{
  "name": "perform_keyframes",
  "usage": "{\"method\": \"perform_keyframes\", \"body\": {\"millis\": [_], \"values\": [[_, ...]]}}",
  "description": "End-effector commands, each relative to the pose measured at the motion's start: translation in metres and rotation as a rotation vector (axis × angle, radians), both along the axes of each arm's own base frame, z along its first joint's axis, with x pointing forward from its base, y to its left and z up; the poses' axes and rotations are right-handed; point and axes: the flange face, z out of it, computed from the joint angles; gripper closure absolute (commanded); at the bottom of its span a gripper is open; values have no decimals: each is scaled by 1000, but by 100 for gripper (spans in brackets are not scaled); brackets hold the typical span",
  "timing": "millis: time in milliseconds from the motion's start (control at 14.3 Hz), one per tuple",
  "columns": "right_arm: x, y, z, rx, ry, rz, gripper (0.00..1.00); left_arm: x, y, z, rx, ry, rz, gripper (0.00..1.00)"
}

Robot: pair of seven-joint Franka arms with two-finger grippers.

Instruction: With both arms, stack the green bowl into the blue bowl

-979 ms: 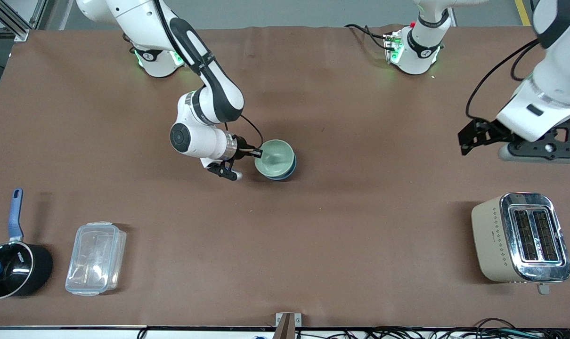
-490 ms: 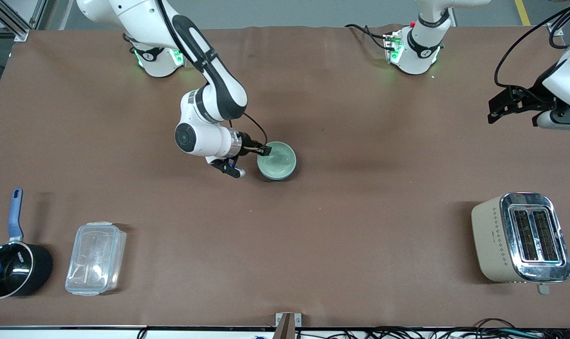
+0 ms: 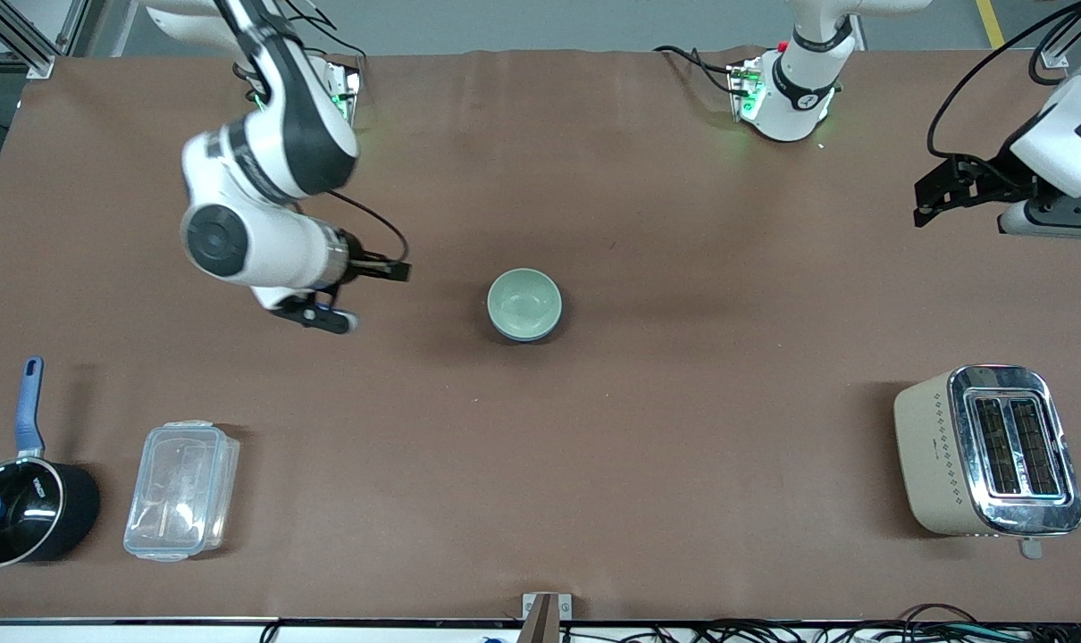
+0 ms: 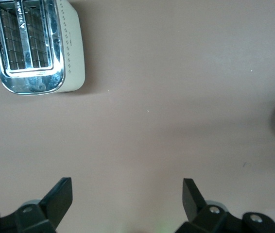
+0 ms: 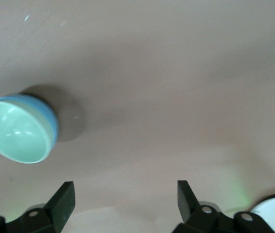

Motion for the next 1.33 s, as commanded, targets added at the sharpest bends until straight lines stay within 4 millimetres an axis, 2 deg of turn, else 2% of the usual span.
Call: {"method": "perform_keyframes", "body": {"millis": [0, 140, 280, 629, 699, 839, 1119, 1189, 1259], "values": [[-15, -42, 37, -62, -19, 27, 13, -8, -11, 8, -7, -22, -11, 0], [-18, -81, 55, -101, -53, 4, 5, -8, -18, 10, -6, -33, -23, 0], [-15, -119, 68, -71, -77, 9, 0, -7, -21, 10, -6, -41, -29, 0], [4, -246, 91, 1, -205, 78, 0, -9, -30, 11, -1, -47, -51, 0], [5, -259, 95, 4, -224, 82, 0, -9, -29, 10, 1, -45, -49, 0], [10, -275, 119, 1, -284, 89, 0, -8, -28, 10, 1, -45, -46, 0], [23, -278, 177, -16, -406, 138, 0, -11, -24, 12, 1, -42, -42, 0], [26, -281, 204, -27, -454, 137, 0, -12, -22, 17, 0, -54, -38, 0], [30, -279, 216, -32, -459, 140, 0, -13, -21, 18, 0, -53, -35, 0]]}}
